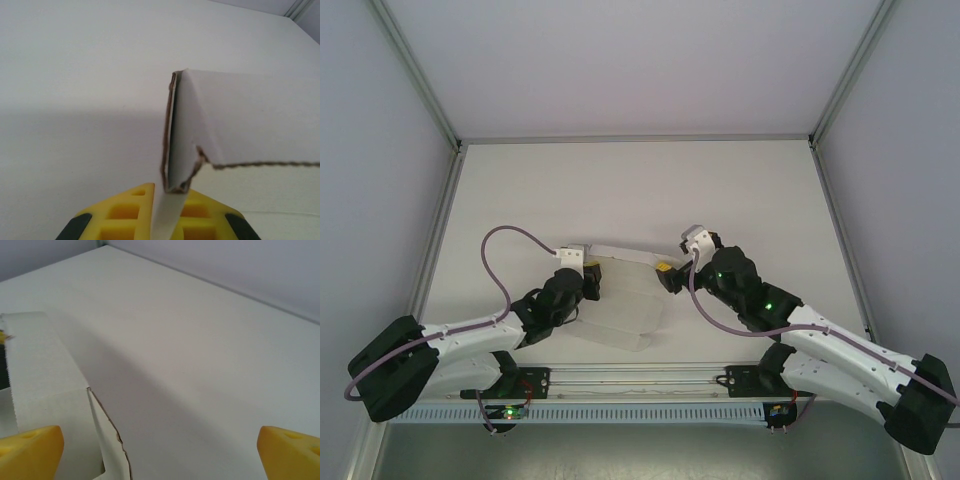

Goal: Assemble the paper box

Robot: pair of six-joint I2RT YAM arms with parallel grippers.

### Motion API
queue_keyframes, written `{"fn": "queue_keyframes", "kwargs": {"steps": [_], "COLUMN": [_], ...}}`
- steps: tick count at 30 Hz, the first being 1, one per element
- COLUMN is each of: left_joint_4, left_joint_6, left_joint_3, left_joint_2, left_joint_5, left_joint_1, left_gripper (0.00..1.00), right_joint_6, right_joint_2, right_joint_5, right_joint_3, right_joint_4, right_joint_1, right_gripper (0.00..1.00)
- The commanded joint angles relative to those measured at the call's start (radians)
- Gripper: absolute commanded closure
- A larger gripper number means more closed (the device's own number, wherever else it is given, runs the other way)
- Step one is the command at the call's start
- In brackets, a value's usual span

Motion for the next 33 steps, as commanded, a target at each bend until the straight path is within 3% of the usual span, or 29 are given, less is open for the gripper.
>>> {"fn": "queue_keyframes", "kwargs": {"steps": [1, 6, 12, 15, 21, 27, 33], "left_joint_4": [0.020, 0.074, 0.107, 0.108, 0.077, -0.067, -0.045], "left_joint_6": [-0.006, 0.022, 0.021, 0.021, -0.003, -0.093, -0.134], "left_joint_3": [-0.010, -0.012, -0.013, -0.002, 0.024, 0.049, 0.008], "left_joint_2": [-0.017, -0.003, 0.017, 0.026, 0.044, 0.051, 0.001], "left_joint_5": [0.028, 0.141, 0.154, 0.163, 0.130, -0.088, -0.165], "left_joint_1": [-0.014, -0.017, -0.023, -0.028, -0.038, -0.037, -0.037], "left_gripper": [1.00, 1.00, 1.00, 1.00, 1.00, 1.00, 1.00], "right_joint_6": [0.002, -0.006, 0.000, 0.035, 0.076, 0.170, 0.418], "right_joint_2": [0.001, 0.033, 0.033, 0.032, 0.015, -0.111, -0.252], "right_joint_5": [-0.164, -0.204, -0.261, -0.198, 0.051, 0.107, 0.110], "right_joint_3": [-0.019, -0.034, -0.071, -0.109, -0.156, -0.167, -0.174], "right_joint_4": [0.058, 0.126, 0.232, 0.319, 0.403, 0.245, -0.056], "right_joint_1": [-0.012, -0.011, -0.009, -0.004, 0.041, 0.045, 0.042], "right_gripper": [0.02, 0.02, 0.02, 0.02, 0.02, 0.02, 0.02]}}
